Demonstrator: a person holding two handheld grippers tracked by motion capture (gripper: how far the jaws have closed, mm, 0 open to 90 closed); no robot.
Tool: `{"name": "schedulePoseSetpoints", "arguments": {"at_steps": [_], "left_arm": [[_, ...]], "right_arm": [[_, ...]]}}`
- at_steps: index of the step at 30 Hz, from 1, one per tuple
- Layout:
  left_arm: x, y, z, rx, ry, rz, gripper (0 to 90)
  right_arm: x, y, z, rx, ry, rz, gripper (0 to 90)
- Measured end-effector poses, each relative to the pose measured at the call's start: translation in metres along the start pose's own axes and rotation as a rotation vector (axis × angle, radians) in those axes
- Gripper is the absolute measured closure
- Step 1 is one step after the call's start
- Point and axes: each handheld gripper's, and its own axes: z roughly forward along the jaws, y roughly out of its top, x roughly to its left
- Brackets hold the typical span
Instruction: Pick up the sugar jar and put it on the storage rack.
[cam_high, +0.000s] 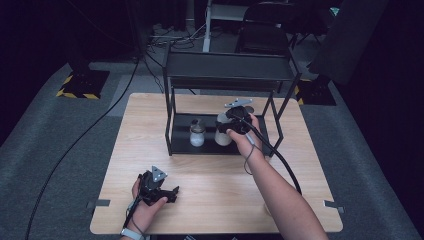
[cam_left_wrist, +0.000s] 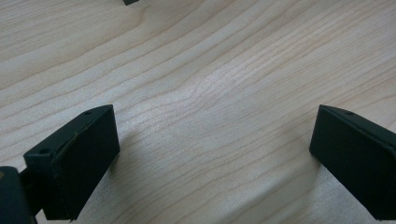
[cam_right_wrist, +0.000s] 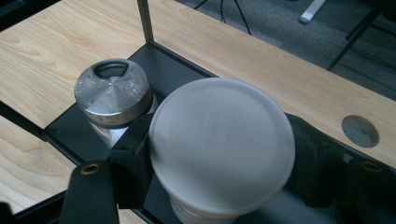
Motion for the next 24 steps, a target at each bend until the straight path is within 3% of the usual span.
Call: {"name": "schedulePoseSetpoints", "arguments": {"at_steps": [12, 22, 24], "left_arm": [[0.0, 0.0, 0.0, 0.0, -0.001, 0.001, 1.6], [0.0, 0.0, 0.0, -0.001, -0.001, 0.001, 1.6], [0.0, 0.0, 0.0, 0.001, -0.001, 0.002, 1.6]], "right_arm": [[-0.006, -0.009, 0.014, 0.021, -0.002, 0.034, 33.8], [-0.013, -0.009, 0.015, 0.023, 0.006, 0.06, 33.4], [-0.015, -0.01, 0.014, 0.021, 0.014, 0.064, 28.6]]}}
